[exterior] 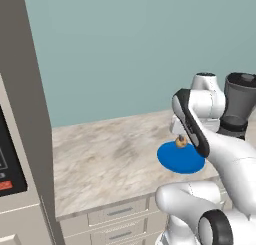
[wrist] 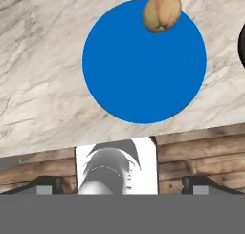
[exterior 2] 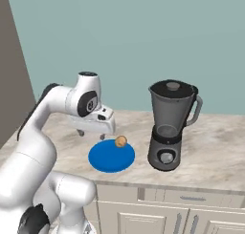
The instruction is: Pick the kiwi and peach from the fridge and place them on the plate next to the blender to make a fruit smoothie.
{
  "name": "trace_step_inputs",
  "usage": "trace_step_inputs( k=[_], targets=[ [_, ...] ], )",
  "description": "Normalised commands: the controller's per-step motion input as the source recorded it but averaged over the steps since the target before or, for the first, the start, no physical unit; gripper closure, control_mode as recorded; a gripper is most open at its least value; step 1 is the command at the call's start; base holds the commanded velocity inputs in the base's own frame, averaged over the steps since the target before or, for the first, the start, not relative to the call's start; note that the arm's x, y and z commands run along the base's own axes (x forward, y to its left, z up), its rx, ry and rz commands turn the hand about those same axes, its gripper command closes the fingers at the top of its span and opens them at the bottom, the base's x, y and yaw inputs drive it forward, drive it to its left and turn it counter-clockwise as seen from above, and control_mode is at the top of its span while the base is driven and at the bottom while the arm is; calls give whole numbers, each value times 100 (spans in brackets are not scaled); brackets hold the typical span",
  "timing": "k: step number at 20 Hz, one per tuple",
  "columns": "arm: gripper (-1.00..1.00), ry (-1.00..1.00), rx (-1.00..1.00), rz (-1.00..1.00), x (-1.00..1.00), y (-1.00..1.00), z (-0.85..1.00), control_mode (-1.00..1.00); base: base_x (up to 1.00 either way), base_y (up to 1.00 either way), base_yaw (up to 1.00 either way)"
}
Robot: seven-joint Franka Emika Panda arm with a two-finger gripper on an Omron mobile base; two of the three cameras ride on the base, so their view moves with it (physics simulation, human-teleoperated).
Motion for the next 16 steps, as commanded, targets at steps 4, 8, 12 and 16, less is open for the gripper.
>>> trace_step_inputs(
  k=[4, 8, 12, 16],
  targets=[
    [-100, -13, 0, 7, -100, 29, 85, -100, 0, 0, 0],
    [-100, -35, 0, 17, -80, 9, 43, -100, 0, 0, 0],
    [-100, -15, 0, 10, -62, -2, 4, 100, -25, -3, 14],
    [-100, 0, 0, 0, 0, 0, 0, 100, -63, -6, 94]
  ],
)
